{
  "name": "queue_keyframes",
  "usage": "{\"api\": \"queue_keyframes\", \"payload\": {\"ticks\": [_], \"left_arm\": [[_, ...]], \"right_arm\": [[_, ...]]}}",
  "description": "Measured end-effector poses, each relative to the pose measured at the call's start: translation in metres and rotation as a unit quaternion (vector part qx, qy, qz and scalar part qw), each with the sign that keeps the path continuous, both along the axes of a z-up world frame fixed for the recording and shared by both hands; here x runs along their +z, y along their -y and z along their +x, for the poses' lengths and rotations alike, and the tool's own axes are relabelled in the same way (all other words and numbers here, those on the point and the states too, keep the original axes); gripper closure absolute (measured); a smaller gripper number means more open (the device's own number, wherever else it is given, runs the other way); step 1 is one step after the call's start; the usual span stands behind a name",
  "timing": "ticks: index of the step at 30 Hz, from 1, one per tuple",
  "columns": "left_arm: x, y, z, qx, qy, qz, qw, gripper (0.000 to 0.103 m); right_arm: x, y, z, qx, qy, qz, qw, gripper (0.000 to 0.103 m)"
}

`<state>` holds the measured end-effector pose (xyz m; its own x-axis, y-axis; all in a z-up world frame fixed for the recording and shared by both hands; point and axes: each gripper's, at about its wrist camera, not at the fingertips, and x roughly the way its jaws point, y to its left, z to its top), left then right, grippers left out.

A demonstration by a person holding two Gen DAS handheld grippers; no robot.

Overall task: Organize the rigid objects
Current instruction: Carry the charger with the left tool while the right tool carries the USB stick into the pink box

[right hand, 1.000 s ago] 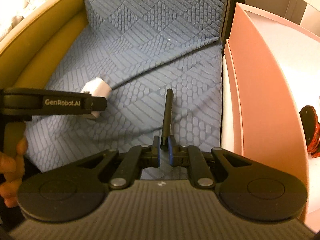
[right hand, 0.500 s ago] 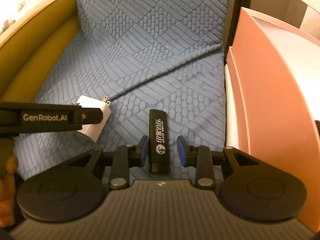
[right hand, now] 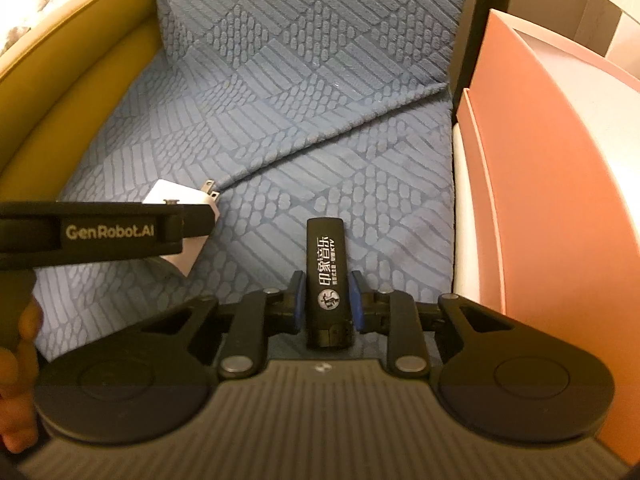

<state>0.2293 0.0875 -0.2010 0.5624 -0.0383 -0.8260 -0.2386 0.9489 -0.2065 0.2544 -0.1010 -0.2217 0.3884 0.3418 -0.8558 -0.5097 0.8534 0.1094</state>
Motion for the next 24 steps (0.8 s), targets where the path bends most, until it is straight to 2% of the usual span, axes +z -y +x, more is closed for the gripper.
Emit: {"api": "queue_keyframes", "payload": {"ticks": [3,8,12,24], "left_arm": [[0.0,-0.002,0.001,0.002,0.004,-0.014,0.9999,0.044],[0.001,0.0,0.0,-0.005,0.006,-0.006,1.0,0.045],[0.003,-0.003,0.0,-0.007,0.005,-0.018,0.9998,0.045],[0.042,0.007,-0.01,-0.016,0.031,-0.035,0.9988,0.045]], "right_arm": [[-0.001,0.003,-0.001,0.0,0.008,-0.011,1.0,0.077],[-0.002,0.006,0.0,-0.021,0.0,-0.002,1.0,0.077],[0.003,0.004,-0.004,-0.022,0.001,0.003,1.0,0.077],[0.044,0.029,-0.009,-0.007,0.017,0.028,0.999,0.077]]}}
